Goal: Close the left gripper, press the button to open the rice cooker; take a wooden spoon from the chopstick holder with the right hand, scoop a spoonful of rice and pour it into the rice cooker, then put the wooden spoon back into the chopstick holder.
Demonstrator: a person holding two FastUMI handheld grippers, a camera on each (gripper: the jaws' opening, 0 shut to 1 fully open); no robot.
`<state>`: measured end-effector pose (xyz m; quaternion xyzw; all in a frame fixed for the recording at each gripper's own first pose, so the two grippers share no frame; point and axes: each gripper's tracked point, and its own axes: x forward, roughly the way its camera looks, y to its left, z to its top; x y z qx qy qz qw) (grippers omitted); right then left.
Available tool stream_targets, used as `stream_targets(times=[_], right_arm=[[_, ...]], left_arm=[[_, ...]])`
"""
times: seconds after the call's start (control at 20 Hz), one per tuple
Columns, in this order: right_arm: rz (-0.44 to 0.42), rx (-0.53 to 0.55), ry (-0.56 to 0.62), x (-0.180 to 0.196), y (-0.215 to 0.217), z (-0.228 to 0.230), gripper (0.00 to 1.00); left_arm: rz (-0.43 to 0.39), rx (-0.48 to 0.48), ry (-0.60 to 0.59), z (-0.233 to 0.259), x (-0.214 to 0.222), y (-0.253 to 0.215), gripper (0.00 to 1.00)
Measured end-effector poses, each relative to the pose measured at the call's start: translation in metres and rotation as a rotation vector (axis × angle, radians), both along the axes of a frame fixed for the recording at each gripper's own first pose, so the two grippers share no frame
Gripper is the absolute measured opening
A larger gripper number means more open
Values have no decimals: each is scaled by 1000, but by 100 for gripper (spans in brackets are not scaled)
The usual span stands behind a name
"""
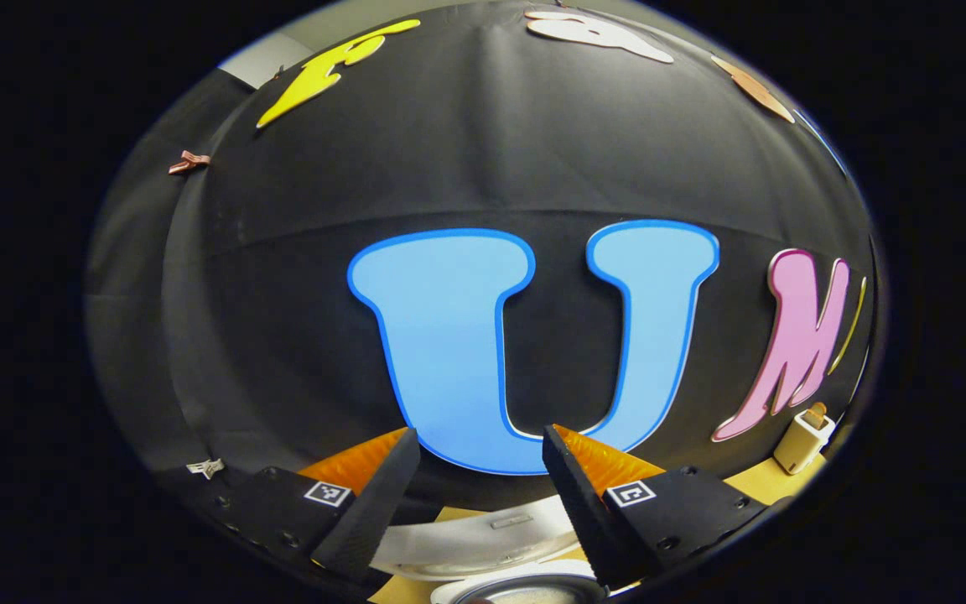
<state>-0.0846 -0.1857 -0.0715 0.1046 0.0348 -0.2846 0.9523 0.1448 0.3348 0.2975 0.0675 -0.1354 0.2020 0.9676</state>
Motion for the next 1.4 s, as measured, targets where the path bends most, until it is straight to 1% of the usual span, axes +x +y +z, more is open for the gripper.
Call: stream_targets(times=[0.1, 0.25, 0.35, 0.4, 0.45, 0.6, 0.75, 0.85, 0.95, 1.0, 1.05, 1.1, 1.2, 1.3, 1.4], right_arm=[[-28, 16, -15, -9, 2, -3, 99], [-57, 37, -14, -15, -1, -10, 99], [-69, 54, -32, -13, -6, -8, 99], [-71, 56, -34, -9, -7, -9, 99], [-70, 55, -29, -6, -10, -10, 99], [-38, 65, -16, 10, -7, -13, 99], [15, 54, -14, 29, 3, -11, 99], [50, 30, 10, 40, 5, -12, 99], [85, 29, 18, 49, 7, -11, 99], [101, 33, 22, 55, 6, -10, 99], [113, 35, 24, 58, 6, -11, 99], [126, 30, 28, 62, 3, -9, 99], [136, 21, 33, 66, -4, -7, 99], [150, 24, 34, 71, -9, -7, 99], [165, 33, 41, 72, -12, -10, 99]], left_arm=[[2, 1, 35, -9, 18, 6, 95], [-20, -42, 109, -37, 37, 4, 95], [-11, -73, 157, -51, 42, 6, 95], [-8, -83, 163, -52, 43, 5, 95], [-6, -87, 159, -52, 43, 3, 97], [-2, -124, 183, -61, 35, -5, 97], [-26, -192, 210, -74, 24, -18, 97], [-42, -236, 225, -87, 12, -29, 98], [-56, -253, 247, -103, -2, -44, 98], [-61, -257, 260, -113, -7, -51, 94], [-66, -264, 274, -124, -13, -59, 98], [-70, -280, 294, -138, -17, -67, 98], [-80, -337, 373, -181, -24, -86, 98], [-73, -384, 427, -223, -30, -97, 99], [-61, -368, 451, -251, -39, -105, 99]])
